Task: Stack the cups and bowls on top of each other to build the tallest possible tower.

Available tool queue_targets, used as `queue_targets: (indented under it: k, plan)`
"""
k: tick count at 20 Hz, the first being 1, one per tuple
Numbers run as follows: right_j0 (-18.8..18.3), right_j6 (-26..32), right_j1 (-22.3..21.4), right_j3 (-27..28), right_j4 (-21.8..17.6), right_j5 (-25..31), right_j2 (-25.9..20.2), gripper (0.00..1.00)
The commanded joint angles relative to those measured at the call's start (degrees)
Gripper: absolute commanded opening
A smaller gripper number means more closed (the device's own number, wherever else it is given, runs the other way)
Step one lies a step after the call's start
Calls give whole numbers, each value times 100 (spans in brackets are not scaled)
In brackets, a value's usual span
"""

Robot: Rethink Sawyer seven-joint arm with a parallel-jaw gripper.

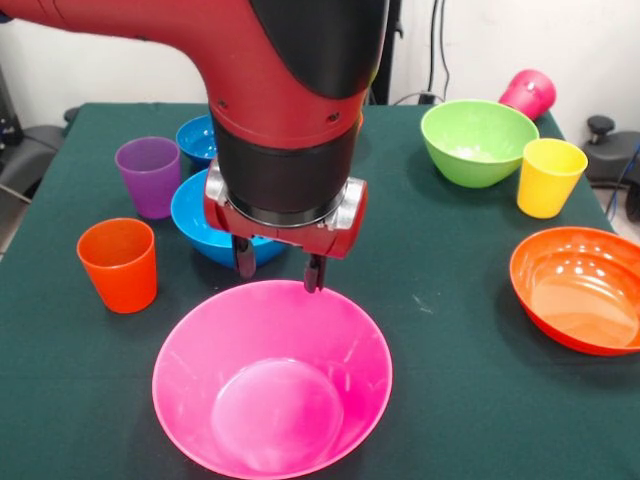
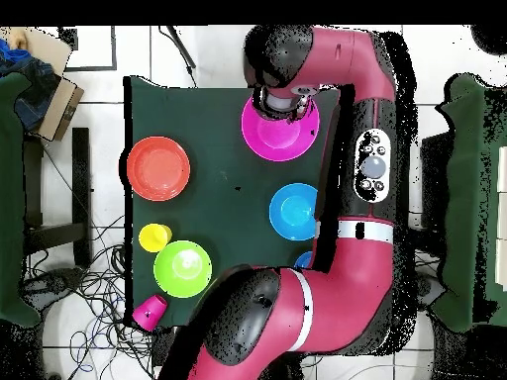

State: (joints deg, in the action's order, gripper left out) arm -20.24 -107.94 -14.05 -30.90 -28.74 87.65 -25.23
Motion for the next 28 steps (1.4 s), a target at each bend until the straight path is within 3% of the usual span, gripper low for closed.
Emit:
queue_targets:
  k: [1, 13, 28]
  plan:
    - [97, 1528, -438, -876, -144, -422, 70, 100]
    - [39, 1377, -619, -1359, -139, -685, 44, 100]
    - [28, 1405, -594, -1325, -215, -631, 3, 100]
